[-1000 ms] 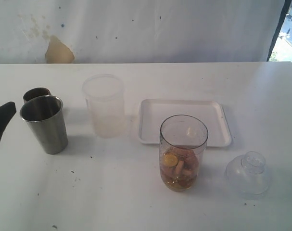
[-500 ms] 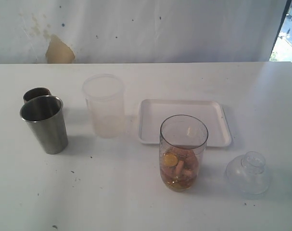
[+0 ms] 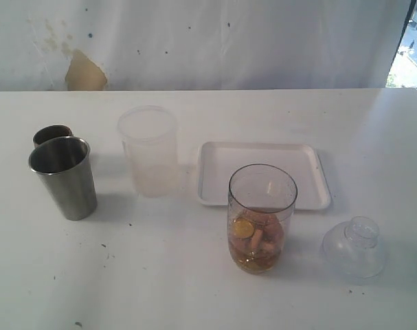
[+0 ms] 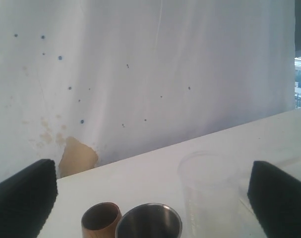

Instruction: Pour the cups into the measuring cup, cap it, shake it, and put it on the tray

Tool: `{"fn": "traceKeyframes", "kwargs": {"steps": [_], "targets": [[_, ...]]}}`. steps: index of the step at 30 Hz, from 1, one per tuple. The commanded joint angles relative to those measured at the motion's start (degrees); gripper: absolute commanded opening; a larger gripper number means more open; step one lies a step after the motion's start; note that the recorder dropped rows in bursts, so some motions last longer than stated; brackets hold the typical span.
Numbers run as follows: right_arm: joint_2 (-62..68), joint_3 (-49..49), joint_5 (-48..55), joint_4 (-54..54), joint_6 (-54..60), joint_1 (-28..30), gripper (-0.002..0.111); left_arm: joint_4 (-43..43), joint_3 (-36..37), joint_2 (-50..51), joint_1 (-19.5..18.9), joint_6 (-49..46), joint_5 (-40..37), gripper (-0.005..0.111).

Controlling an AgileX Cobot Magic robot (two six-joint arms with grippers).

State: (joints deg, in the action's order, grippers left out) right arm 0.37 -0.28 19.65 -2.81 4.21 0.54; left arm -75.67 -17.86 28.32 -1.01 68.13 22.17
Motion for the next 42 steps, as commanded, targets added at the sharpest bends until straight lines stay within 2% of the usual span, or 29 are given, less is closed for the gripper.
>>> {"fn": "traceKeyframes", "kwargs": {"steps": [1, 6, 8, 9, 10, 11, 15, 16, 18, 21, 29, 35, 40, 42], "targets": [[-0.37, 0.28, -0.37, -0.05, 0.06, 0.12, 0.0, -0.17, -0.27, -0.38, 0.1, 0.41, 0.23, 0.105], [-0.37, 0.28, -0.37, -0.05, 0.06, 0.12, 0.0, -0.17, 1.49, -0.38, 0.1, 0.42, 0.54, 0.105], [-0.37, 0.28, -0.37, -0.05, 0.06, 0.12, 0.0, 3.7, 2.57, -0.38, 0.1, 0.42, -0.02, 0.105], [-0.37, 0.28, -0.37, -0.05, 0.06, 0.12, 0.0, 9.58, 3.45, -0.38, 0.1, -0.03, -0.98, 0.105], [-0.37, 0.28, -0.37, -0.05, 0.06, 0.12, 0.0, 19.95, 4.32, -0.38, 0.1, -4.69, -3.88, 0.105], [-0.37, 0.28, -0.37, -0.05, 0.06, 0.12, 0.0, 30.74, 4.91, -0.69, 0.1, -10.85, -6.2, 0.105], [-0.37, 0.28, -0.37, -0.05, 0.06, 0.12, 0.0, 59.7, 7.09, -4.15, 0.1, -32.91, -9.34, 0.105], [-0.37, 0.28, -0.37, -0.05, 0.06, 0.12, 0.0, 66.11, 7.42, -6.08, 0.1, -40.14, -11.68, 0.105], [-0.37, 0.28, -0.37, -0.05, 0.06, 0.12, 0.0, 72.16, 7.42, -10.43, 0.1, -51.69, -19.57, 0.105], [-0.37, 0.28, -0.37, -0.05, 0.06, 0.12, 0.0, 72.51, 7.97, -16.24, 0.1, -57.47, -26.99, 0.105], [-0.37, 0.28, -0.37, -0.05, 0.06, 0.12, 0.0, 74.31, 15.08, -27.79, 0.1, -59.19, -31.22, 0.105], [-0.37, 0.28, -0.37, -0.05, 0.06, 0.12, 0.0, 74.31, 17.86, -28.32, 0.1, -59.19, -31.08, 0.105], [-0.37, 0.28, -0.37, -0.05, 0.06, 0.12, 0.0, 72.9, 17.86, -28.32, 0.1, -61.13, -34.61, 0.105], [-0.37, 0.28, -0.37, -0.05, 0.06, 0.12, 0.0, 72.9, 17.86, -28.32, 0.1, -62.94, -34.61, 0.1]]}}
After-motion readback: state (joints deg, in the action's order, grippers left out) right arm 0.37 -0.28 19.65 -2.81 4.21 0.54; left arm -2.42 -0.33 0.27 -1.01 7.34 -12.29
